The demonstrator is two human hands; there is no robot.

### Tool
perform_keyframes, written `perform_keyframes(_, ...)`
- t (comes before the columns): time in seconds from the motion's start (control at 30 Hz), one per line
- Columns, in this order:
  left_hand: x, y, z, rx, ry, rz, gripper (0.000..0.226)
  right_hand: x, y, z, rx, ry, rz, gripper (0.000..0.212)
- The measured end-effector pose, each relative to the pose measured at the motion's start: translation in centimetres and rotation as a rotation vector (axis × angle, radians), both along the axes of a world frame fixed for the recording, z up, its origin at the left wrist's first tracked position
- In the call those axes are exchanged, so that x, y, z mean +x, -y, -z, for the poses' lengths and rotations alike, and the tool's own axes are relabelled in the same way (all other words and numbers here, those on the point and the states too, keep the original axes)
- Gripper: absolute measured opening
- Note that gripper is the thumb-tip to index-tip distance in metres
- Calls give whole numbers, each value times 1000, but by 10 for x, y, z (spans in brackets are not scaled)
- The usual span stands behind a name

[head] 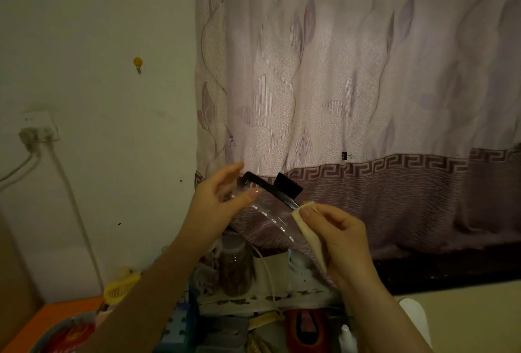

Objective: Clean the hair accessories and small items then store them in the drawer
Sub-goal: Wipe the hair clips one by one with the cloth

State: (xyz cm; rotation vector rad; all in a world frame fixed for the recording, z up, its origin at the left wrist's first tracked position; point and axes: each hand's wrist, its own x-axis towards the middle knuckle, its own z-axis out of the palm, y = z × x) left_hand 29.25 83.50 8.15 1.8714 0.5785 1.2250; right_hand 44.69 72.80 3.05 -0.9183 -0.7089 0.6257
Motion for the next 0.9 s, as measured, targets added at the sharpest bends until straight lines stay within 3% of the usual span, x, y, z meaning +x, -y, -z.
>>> perform_keyframes(0.1, -3, -1, -12, 207, -160, -21, 55, 3, 0, 1, -10, 79, -2, 7)
perform_keyframes(0.2, 1, 2, -25, 280, -334, 93, 52, 6, 0, -1, -45, 175, -47, 6)
perform_keyframes(0.37, 11, -3, -34, 224, -604, 296, 65, 11, 1, -5, -68, 280, -164, 22)
perform_keyframes(0.43, 12, -8, -34, 169, -671, 330, 62, 14, 2, -6, -72, 337, -178, 17)
perform_keyframes(0.5, 13, -9, -34, 140, -702, 343, 53, 17, 4, -9, -70, 376, -190, 7)
perform_keyframes(0.6, 13, -10, -34, 146, -713, 333, 52, 21, 7, -13, -69, 406, -223, 9)
perform_keyframes(0.8, 16, -10, -32, 31, -589, 338, 47, 25, 4, -11, -57, 368, -212, 5)
perform_keyframes(0.9, 15, -10, -27, 10, -495, 338, 44, 27, 1, -8, -21, 280, -184, 15)
